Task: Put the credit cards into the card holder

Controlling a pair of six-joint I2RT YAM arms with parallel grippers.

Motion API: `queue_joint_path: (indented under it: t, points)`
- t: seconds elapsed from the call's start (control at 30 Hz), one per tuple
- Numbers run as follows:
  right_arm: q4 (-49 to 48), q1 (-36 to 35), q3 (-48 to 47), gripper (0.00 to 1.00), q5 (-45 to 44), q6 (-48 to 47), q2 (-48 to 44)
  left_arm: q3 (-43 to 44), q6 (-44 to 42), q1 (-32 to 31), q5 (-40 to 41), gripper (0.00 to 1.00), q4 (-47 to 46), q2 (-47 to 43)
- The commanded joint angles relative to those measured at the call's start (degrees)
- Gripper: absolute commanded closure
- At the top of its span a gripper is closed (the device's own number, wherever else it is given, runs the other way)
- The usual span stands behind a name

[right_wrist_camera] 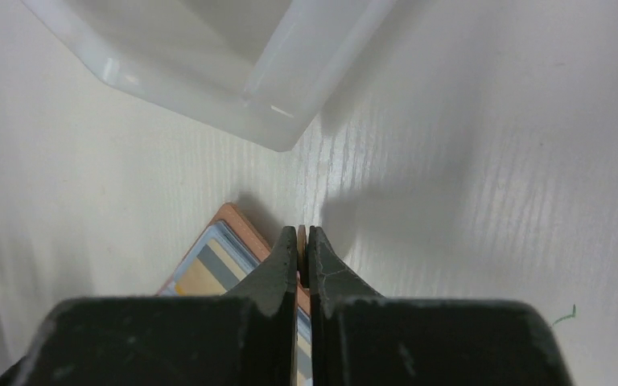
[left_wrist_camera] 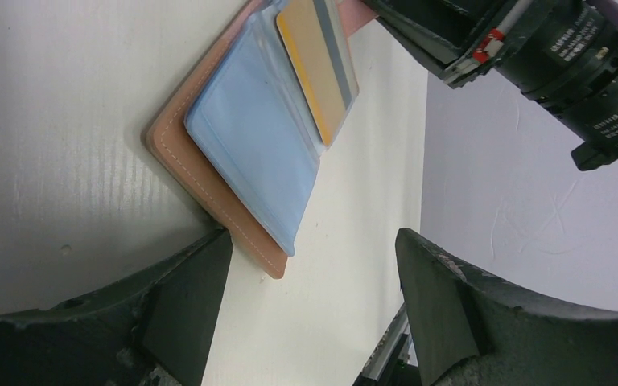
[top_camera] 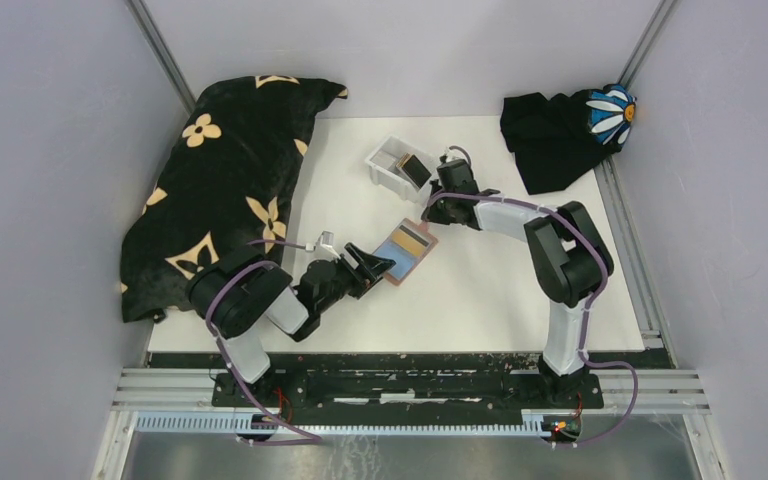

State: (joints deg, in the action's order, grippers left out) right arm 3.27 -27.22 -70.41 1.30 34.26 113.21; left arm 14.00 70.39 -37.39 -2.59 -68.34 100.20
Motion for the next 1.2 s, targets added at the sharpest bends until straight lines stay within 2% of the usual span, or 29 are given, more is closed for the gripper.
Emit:
queue_joint_path:
  t: [0.0,0.07,0.1,0.5,0.63,0.97,1.17]
  points:
    - [-0.23,0.91,-0.33,0.99,2.30,6.44,-6.50,-2.36,-2.37,-0.41,4.04,0.15,4.35,4.16]
    - [-0.26,1.23,-0.27,0.99,3.09,7.97,-7.22,-2.71,-2.44,-0.75,4.27,0.15,3.49,5.12]
    - [-0.28,1.47,-0.24,0.99,3.62,8.69,-7.52,-2.80,-2.41,-0.94,4.48,0.01,3.22,5.50]
    - [-4.22,1.78,3.41,0.99,8.64,18.12,-10.48,0.09,-2.60,-2.88,6.57,0.01,-0.46,10.64]
    - [-3.68,1.69,4.18,0.99,7.96,18.87,-11.55,2.31,-3.14,-3.11,5.99,0.01,1.21,12.35]
    - [-4.41,1.72,6.17,0.99,8.33,19.90,-11.48,1.22,-3.27,-4.44,10.06,0.01,-1.93,10.39]
    - [-4.46,1.66,7.84,0.99,8.28,19.62,-11.73,3.94,-6.13,-4.92,12.96,0.01,1.51,5.28]
